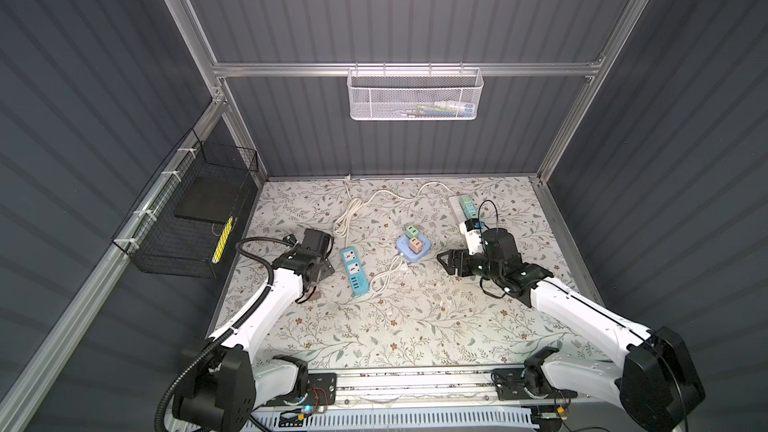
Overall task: Insert the plug
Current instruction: 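Lower the left gripper onto the second pink adapter and close it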
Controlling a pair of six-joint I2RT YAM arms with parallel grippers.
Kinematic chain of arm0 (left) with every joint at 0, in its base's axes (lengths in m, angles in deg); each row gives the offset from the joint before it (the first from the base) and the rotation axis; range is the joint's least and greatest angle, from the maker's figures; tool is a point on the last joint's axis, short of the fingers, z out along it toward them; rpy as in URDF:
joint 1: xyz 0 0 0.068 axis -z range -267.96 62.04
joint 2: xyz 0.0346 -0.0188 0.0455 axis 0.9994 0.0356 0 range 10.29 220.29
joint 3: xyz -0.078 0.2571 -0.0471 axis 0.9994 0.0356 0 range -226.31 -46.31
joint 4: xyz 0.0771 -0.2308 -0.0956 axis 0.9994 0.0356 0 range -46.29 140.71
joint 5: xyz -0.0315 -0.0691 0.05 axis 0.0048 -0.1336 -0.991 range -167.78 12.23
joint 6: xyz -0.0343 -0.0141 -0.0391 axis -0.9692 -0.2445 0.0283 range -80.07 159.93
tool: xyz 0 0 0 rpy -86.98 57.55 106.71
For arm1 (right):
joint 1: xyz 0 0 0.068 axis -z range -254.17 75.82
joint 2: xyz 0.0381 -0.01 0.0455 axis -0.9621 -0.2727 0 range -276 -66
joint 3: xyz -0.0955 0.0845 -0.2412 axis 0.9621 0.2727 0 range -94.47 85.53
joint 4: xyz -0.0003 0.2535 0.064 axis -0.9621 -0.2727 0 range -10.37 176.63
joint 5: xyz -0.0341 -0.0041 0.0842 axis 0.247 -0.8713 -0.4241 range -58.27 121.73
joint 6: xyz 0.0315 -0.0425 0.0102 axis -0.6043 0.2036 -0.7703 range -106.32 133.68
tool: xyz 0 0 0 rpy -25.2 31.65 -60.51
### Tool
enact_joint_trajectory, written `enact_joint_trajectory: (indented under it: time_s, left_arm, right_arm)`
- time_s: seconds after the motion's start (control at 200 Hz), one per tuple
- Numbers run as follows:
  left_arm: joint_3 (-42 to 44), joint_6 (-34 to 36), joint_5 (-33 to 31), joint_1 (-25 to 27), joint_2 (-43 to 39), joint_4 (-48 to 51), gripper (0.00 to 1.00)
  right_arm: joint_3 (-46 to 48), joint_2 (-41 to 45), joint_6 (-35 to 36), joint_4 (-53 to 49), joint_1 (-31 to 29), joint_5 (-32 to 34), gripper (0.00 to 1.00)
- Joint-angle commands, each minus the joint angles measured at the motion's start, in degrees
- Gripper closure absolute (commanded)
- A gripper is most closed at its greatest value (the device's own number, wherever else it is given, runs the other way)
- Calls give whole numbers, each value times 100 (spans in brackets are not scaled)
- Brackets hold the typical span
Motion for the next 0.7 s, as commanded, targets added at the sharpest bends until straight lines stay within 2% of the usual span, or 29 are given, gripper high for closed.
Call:
enact_joint_trajectory:
  time_s: [0.0,0.2,0.4,0.69]
  left_arm:
    - [67,535,549,-204,211,-42,14]
    - [339,753,1031,-633,770,-531,18]
    - [448,885,1139,-656,1192,-697,27]
    - [482,1054,1228,-647,1108,-652,38]
  right_arm:
    - [66,-34,-14,77,-13,101,19]
    - [88,-6,-4,51,-20,164,18]
    - [101,-35,-14,66,-13,168,18]
    - [44,-182,-19,73,-29,98,19]
